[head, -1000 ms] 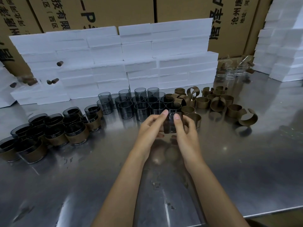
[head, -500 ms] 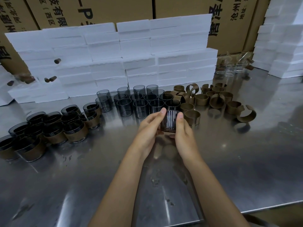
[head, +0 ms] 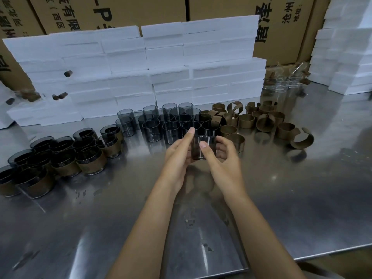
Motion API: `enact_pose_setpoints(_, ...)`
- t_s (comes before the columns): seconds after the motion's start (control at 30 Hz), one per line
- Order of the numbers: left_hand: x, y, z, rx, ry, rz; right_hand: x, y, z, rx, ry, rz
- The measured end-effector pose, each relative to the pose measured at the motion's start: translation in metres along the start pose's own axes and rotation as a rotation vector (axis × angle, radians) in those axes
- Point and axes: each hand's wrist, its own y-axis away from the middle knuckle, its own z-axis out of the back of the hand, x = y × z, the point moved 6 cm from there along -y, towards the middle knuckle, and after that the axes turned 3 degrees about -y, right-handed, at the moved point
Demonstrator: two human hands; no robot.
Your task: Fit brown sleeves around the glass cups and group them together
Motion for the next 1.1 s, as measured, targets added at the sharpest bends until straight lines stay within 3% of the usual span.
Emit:
enact_pose_setpoints(0.17, -0.001, 0.006, -0.012, 0.106, 0.048, 0.034, 0.002, 0.004, -0.007, 0.106, -0.009, -0.024)
enact_pose_setpoints(0.43, 0.004, 0.003, -0.012, 0.130, -0.032, 0.055, -0.003, 0.002, -0.005, 0.076, -0.028, -0.051)
enact_pose_setpoints(0.77, -0.001, -0.003, 0.001, -0.035, -0.142, -0.123, -0.007, 0.000, 0.004, -0.041, -0.002, -0.081)
enact_pose_setpoints(0.93, 0.000, -0.005, 0.003, -0.037, -0.107, -0.098, -0.003, -0.001, 0.006, -0.081, -0.072, -0.085)
enact_pose_setpoints(1.1, 0.000, -0.001, -0.005, 0.069, 0.021, -0.019, 0.001, 0.003, -0.005, 0.065, -0.086, -0.116)
